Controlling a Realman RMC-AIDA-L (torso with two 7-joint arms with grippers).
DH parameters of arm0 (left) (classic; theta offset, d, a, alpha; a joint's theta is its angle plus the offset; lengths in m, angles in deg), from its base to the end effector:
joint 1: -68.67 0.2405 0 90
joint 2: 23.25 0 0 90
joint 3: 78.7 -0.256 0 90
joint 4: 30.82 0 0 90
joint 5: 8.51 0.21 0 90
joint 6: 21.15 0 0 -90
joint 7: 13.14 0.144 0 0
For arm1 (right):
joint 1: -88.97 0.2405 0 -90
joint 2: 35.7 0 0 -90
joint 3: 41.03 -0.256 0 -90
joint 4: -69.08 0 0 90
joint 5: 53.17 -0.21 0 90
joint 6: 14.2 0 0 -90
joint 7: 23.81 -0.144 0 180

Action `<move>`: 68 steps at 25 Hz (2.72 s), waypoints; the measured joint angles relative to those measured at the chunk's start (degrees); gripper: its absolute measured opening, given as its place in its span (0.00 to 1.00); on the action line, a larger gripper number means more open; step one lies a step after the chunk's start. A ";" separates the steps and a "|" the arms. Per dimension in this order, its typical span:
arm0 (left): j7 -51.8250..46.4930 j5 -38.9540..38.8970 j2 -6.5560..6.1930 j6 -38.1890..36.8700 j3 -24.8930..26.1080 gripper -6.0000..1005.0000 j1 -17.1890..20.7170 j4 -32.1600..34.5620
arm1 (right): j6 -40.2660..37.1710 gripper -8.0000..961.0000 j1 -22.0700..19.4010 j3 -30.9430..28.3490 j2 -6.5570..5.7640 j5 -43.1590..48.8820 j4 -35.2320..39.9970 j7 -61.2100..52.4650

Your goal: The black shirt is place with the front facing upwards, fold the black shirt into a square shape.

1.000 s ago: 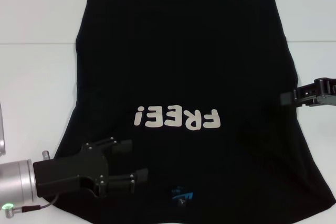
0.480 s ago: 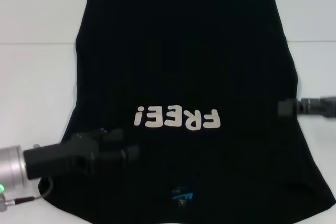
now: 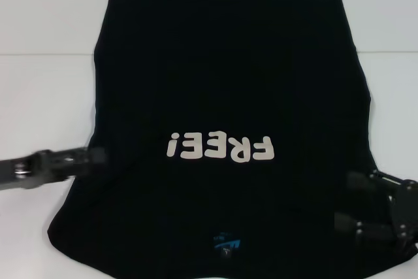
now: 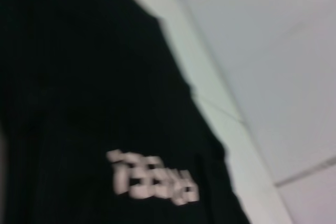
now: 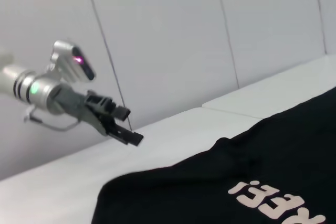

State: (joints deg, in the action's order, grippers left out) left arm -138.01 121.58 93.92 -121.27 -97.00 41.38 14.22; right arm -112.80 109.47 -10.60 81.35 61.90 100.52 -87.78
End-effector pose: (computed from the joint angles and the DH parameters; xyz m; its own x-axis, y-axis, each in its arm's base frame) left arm -0.3116 0.3000 0.0601 0.1490 0.8510 0.5036 0.9405 -0.2793 0.1936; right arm 0.3161 0.2622 0.0144 0.7480 -0.2820 -0.6008 -0.4681 -0.8659 -0.1763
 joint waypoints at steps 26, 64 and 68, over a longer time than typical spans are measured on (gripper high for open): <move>-15.49 24.41 -4.30 2.43 3.07 0.85 -3.58 -0.31 | 4.74 0.97 0.39 4.24 1.77 0.70 -1.05 7.38; -14.36 24.47 -2.39 8.81 -7.69 0.53 -4.22 -0.56 | 1.38 0.97 0.79 0.87 1.08 0.33 -0.48 5.17; -13.97 24.51 -2.33 8.95 -8.00 0.37 -4.04 -0.50 | 1.36 0.97 0.65 0.49 1.06 0.33 -0.45 4.76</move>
State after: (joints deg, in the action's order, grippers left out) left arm -151.98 146.09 91.59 -112.31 -105.00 37.34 13.72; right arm -111.43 110.12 -10.11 82.42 62.23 100.06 -83.01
